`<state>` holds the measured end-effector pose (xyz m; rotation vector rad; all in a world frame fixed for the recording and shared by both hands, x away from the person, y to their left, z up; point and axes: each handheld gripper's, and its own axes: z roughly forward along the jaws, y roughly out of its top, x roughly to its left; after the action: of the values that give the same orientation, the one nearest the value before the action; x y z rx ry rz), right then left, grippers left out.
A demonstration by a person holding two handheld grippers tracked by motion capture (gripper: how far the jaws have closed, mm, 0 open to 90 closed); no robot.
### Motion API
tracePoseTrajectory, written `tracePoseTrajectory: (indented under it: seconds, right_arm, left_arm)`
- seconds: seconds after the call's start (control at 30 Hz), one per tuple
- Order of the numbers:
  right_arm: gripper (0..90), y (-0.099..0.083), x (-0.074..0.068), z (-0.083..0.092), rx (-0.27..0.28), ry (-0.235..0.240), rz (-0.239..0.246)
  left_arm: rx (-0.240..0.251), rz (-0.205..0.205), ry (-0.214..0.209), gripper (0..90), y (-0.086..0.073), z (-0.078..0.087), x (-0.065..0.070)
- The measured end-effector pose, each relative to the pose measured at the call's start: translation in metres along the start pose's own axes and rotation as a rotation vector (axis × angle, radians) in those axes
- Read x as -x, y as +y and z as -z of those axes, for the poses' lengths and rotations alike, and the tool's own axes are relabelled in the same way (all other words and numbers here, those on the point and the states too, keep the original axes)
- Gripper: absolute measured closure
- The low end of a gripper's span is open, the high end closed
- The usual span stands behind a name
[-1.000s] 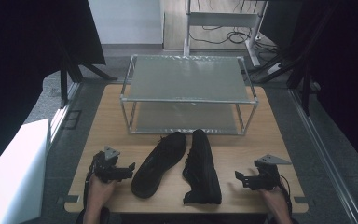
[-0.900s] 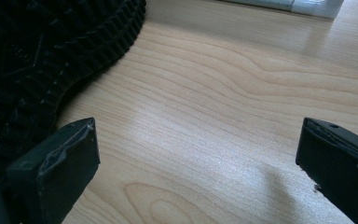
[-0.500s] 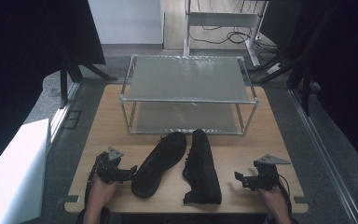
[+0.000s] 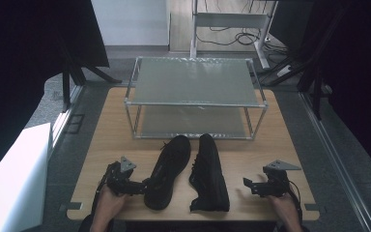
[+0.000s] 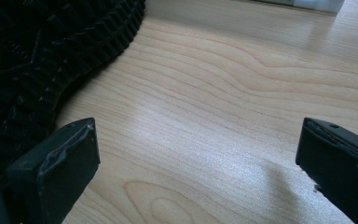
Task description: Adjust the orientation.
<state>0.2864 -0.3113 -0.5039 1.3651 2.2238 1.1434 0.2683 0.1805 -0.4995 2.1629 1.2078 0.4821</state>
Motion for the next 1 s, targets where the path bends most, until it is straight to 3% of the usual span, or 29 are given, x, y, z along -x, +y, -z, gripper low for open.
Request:
tracePoseTrajectory:
  seconds: [0.23,0.57,0.67,0.7,0.73,0.8,1.0]
  right_arm:
    - [0.0,0.000,0.000,0.000,-0.002,0.004,0.000]
    - [0.0,0.000,-0.001,-0.002,-0.006,0.008,0.003]
    - [0.0,0.000,-0.001,-0.002,-0.006,0.007,0.006]
    - [0.0,0.001,-0.001,-0.001,-0.005,0.006,0.006]
    - [0.0,0.001,0.000,-0.001,0.003,0.004,0.003]
    - [0.0,0.002,-0.001,0.000,0.005,0.011,-0.001]
    - [0.0,0.007,-0.006,0.001,0.012,0.026,0.005]
  left_arm:
    - [0.004,-0.029,-0.001,1.8,-0.001,0.003,0.013]
    - [0.010,-0.056,-0.080,0.0,0.004,-0.004,0.029]
    - [0.006,-0.060,-0.081,0.0,0.004,-0.004,0.028]
    - [0.002,-0.063,-0.072,0.0,0.004,-0.005,0.027]
    - [0.006,-0.061,-0.031,0.0,0.002,-0.004,0.023]
    - [0.023,-0.047,-0.006,0.0,0.001,-0.002,0.017]
    - [0.062,0.003,0.019,0.0,-0.003,-0.001,0.005]
